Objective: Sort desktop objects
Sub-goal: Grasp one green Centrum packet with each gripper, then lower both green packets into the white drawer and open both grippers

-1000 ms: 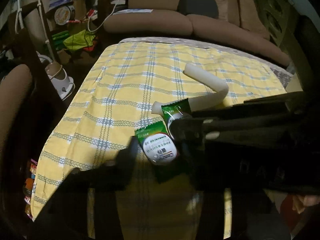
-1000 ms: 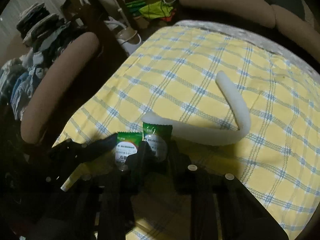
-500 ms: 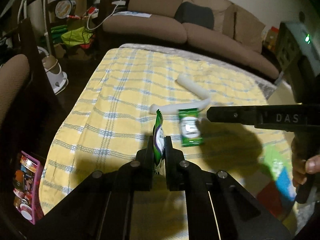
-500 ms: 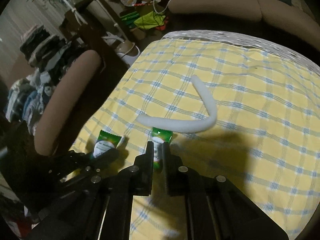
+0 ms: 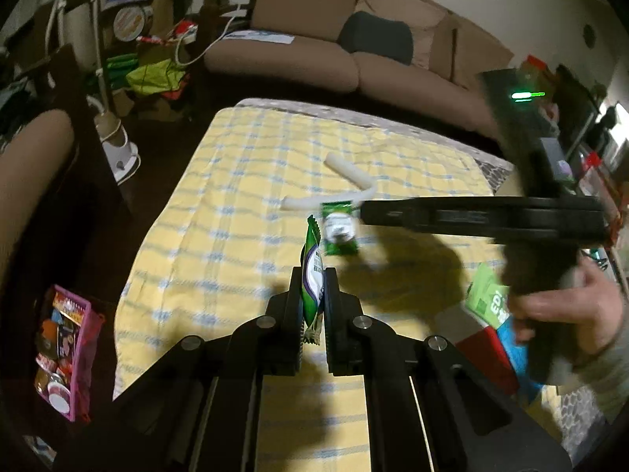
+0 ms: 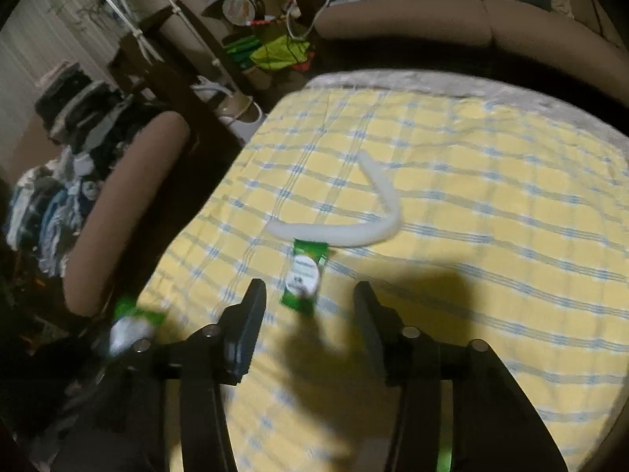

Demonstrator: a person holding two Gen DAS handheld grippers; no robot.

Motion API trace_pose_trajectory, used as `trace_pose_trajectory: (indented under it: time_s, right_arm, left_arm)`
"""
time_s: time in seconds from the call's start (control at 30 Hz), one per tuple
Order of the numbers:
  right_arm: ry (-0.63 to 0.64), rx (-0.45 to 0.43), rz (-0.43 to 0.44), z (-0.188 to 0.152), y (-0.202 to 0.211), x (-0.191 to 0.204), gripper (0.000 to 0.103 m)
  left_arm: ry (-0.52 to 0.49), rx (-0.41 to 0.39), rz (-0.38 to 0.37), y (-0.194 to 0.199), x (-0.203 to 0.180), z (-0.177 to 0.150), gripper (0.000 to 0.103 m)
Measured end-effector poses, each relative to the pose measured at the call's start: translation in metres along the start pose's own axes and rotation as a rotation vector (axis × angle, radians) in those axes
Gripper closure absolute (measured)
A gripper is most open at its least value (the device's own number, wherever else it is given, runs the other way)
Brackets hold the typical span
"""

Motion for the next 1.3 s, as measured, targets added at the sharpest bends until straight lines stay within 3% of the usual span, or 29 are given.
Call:
trace_pose_trajectory:
  time_s: [0.07,0.17,0.23,0.27,0.4,0.53,0.63,0.77,1.0,1.1,1.3]
  right_arm:
    - [0.001,0.026,-0.022,0.001,-0.025,0.001,0.054]
    - [0.055,0.045,-0.121,0.004,-0.054,0.002,0.056]
    - [0.091,0.044,-0.18,0.003,-0.061,0.001,0.074]
    - [0.111,0.038,-0.186,0.003,-0.061,0.002,0.075]
    - [0.07,0.022,-0.125,0.003,-0.041,-0.003,0.077]
    - [0.048,-0.019,-0.077,0.005,0.019,-0.002,0.077]
    - [0.042,-0.05,-0.073,0.007,0.082,-0.009,0.077]
    - [-0.007,-0.096,-0.107,-0.002,0.175,-0.046,0.077]
    - [-0.179,-0.197,-0.211,-0.042,0.319,-0.17,0.077]
    - [-0.225,-0.21,-0.223,-0.057,0.343,-0.206,0.077]
    - [-0.29,-0.227,-0.196,-0.077,0.35,-0.255,0.077]
  left_arm:
    - [0.017,0.001,-0.007,-0.003,0.011,-0.003,0.095]
    - [0.034,0.0,-0.018,-0.01,0.021,-0.006,0.095]
    - [0.044,0.003,-0.032,-0.015,0.024,-0.008,0.095]
    - [0.046,0.003,-0.035,-0.016,0.023,-0.009,0.095]
    - [0.044,0.002,-0.065,-0.011,0.009,-0.008,0.095]
    - [0.011,-0.006,-0.096,0.003,-0.025,0.002,0.095]
    - [-0.041,-0.022,-0.134,0.017,-0.075,0.017,0.095]
    - [-0.12,-0.047,-0.214,0.035,-0.167,0.038,0.095]
    - [-0.23,-0.041,-0.342,0.039,-0.34,0.051,0.095]
    - [-0.282,-0.015,-0.335,0.022,-0.399,0.049,0.095]
    - [-0.352,0.028,-0.259,-0.011,-0.459,0.046,0.095]
Point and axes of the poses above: each gripper's, at about its wrist camera, not at the fingertips, and y roughly against the way its jaws point, x to its left, z to its top, the point moved 8 cm from there along -y, roughly the way its jaws point, and after that the axes turned 12 degrees about z, right-handed, at the moved point
